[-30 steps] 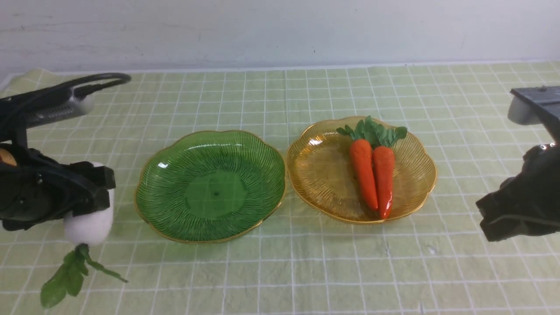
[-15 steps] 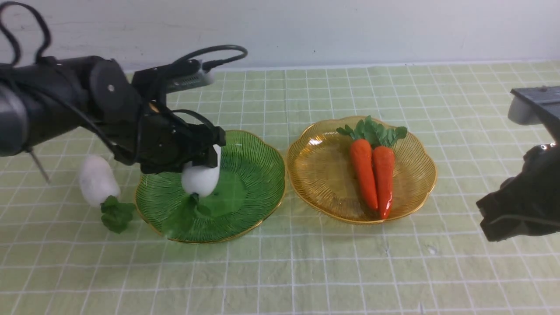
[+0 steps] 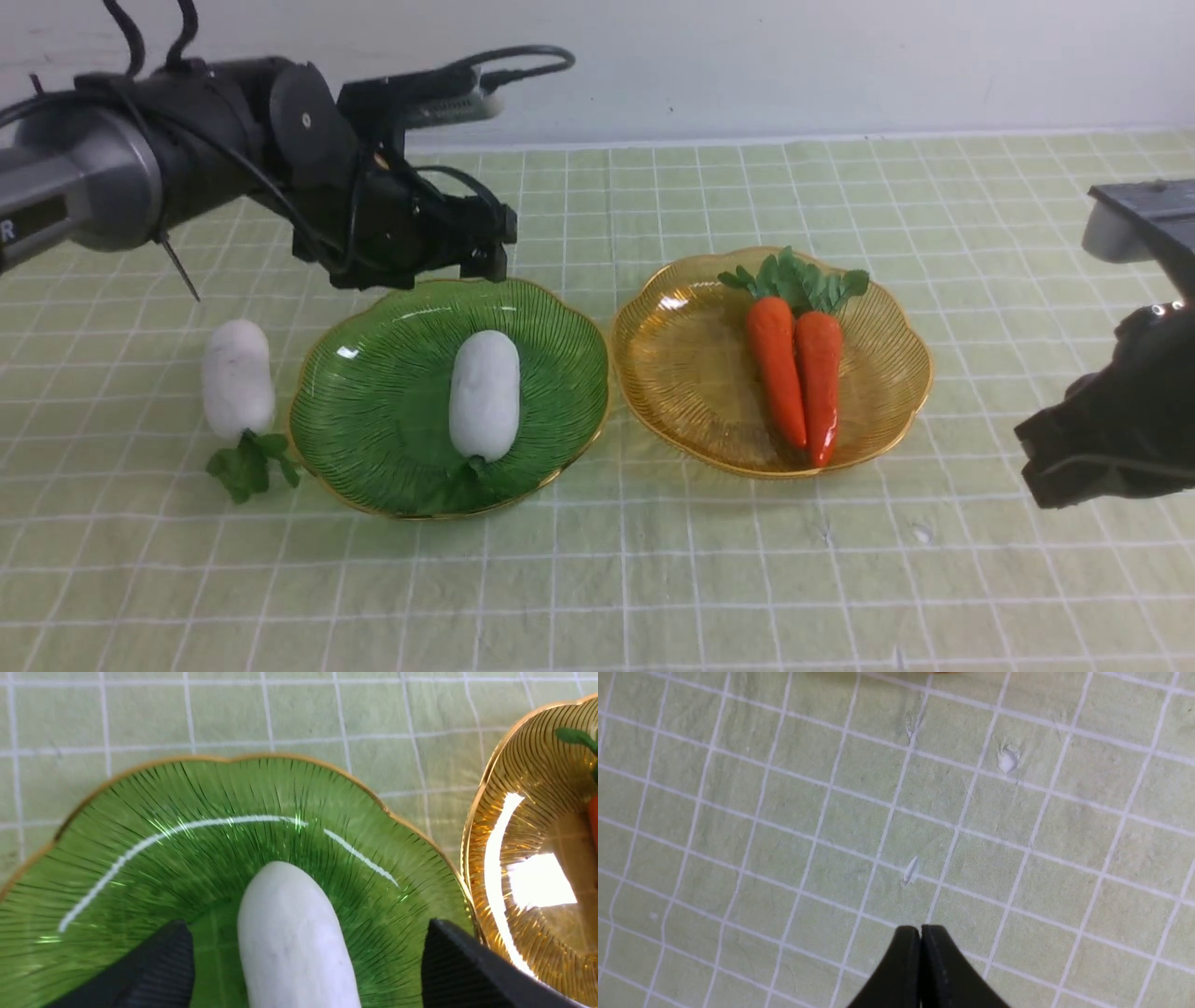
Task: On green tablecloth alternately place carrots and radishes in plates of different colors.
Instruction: 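Pick up the white radish and place it in the left plate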
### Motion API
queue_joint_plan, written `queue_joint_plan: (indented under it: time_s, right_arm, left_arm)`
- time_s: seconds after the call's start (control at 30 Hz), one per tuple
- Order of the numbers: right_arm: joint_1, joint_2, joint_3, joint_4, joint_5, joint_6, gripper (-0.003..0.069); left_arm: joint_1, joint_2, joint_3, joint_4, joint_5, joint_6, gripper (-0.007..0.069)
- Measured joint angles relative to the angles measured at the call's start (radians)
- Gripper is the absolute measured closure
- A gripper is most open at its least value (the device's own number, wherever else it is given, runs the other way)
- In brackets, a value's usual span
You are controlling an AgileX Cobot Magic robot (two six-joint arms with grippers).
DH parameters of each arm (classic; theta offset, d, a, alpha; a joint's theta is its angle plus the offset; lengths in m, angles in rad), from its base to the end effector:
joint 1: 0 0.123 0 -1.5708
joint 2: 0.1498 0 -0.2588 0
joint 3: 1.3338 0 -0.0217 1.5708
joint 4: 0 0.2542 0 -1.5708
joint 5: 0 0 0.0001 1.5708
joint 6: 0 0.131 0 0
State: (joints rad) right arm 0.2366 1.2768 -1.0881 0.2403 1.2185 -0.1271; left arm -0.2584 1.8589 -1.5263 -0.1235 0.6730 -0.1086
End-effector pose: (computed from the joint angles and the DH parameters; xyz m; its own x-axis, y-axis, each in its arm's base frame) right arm 0.2368 0.0872 0.2515 -0.9264 -0.2662 -0.2664 -0.3243 0.9236 0.2046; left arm 0.4240 -0.1225 0.2131 -0.8112 0.0041 -0.5848 0.1375 0.9733 -0.1840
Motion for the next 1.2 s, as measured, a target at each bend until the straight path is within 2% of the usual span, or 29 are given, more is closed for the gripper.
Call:
queue_joint_plan:
  time_s: [0.13,0.17,0.2,0.3,0.43,0.8,0.9,0.93,0.97,1.03,1.2]
  right_arm:
    - [0.000,0.000,0.000,0.000,-0.004,-0.003,0.0671]
    - [0.000,0.000,0.000,0.000,-0.005,-0.004,0.0671]
    - [0.000,0.000,0.000,0.000,-0.005,-0.004,0.0671]
    - [0.000,0.000,0.000,0.000,-0.007,-0.005,0.0671]
    - [0.000,0.000,0.000,0.000,-0.012,-0.005,0.0671]
    - [0.000,0.000,0.000,0.000,-0.028,-0.008,0.0671]
    - [0.000,0.000,0.000,0.000,-0.030,-0.008,0.0671]
    - [0.000,0.000,0.000,0.000,-0.032,-0.008,0.0671]
    - [0.000,0.000,0.000,0.000,-0.032,-0.008,0.0671]
    - [0.000,0.000,0.000,0.000,-0.032,-0.008,0.0671]
    - [0.000,0.000,0.000,0.000,-0.036,-0.008,0.0671]
  left_arm:
    - [0.023,-0.011,-0.064,0.132,0.113,-0.040,0.0031]
    - [0.052,-0.013,-0.074,0.229,0.179,-0.110,0.0031]
    - [0.056,-0.013,-0.075,0.239,0.186,-0.129,0.0031]
    - [0.145,0.010,-0.075,0.368,0.268,-0.310,0.0038]
    - [0.225,0.060,-0.075,0.397,0.267,-0.405,0.0050]
    - [0.272,0.218,-0.075,0.396,0.201,-0.430,0.0057]
    - [0.273,0.241,-0.075,0.396,0.203,-0.431,0.0098]
    - [0.273,0.243,-0.075,0.396,0.206,-0.431,0.0120]
    - [0.273,0.245,-0.075,0.396,0.217,-0.431,0.0180]
    - [0.273,0.245,-0.076,0.396,0.222,-0.430,0.0212]
    - [0.273,0.235,-0.102,0.394,0.336,-0.351,0.0216]
